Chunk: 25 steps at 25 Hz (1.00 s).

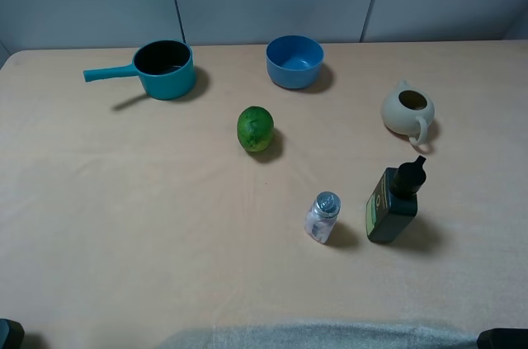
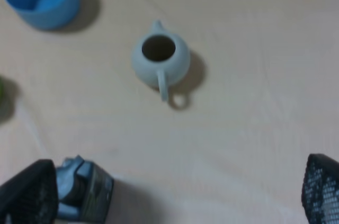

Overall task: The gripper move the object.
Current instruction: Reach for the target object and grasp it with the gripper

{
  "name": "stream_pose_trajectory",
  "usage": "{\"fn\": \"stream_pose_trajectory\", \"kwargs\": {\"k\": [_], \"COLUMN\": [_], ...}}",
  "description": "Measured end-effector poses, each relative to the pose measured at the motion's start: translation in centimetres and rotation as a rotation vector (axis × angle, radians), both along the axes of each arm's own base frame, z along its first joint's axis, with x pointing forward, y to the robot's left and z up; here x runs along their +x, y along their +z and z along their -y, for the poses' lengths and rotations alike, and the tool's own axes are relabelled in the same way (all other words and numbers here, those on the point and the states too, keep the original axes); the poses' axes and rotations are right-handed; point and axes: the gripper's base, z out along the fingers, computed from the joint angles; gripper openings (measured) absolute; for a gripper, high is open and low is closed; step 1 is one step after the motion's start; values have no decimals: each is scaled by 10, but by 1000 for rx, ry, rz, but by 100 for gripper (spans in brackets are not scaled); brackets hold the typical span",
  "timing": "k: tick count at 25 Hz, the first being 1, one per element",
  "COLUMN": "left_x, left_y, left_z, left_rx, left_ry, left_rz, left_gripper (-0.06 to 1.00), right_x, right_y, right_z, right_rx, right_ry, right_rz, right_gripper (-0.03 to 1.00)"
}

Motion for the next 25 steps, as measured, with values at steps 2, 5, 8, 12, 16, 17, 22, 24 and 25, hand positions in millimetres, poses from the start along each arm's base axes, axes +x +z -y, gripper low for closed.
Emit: {"fn": "stream_pose_trajectory", "kwargs": {"k": [2,5,8,12,16,17,22,24,25], "left_x": [0,0,0,0,0,0,0,0,0], "left_y": [0,0,0,0,0,0,0,0,0], "left_z": [0,0,0,0,0,0,0,0,0], "left_rx": [0,0,0,0,0,0,0,0,0], "left_ry": [0,0,0,0,0,0,0,0,0], "left_rz": [0,0,0,0,0,0,0,0,0], "left_gripper": [99,99,99,99,99,99,99,99,99], "right_x": [10,26,43,66,90,96,123,134,140], "right_y": [4,7,9,9,7,6,1,-2,-4], "right_z": [0,-1,-2,-3,-4,-4,-5,-6,-6], "right_rx": [-2,-5,-6,-8,-11,-11,-13,-14,-15], "right_ry": [1,1,2,1,1,1,1,1,1], "right_rz": [-44,-101,-152,-208,-265,-278,-330,-353,-364], "right_gripper": [69,69,69,69,69,69,69,69,69]}}
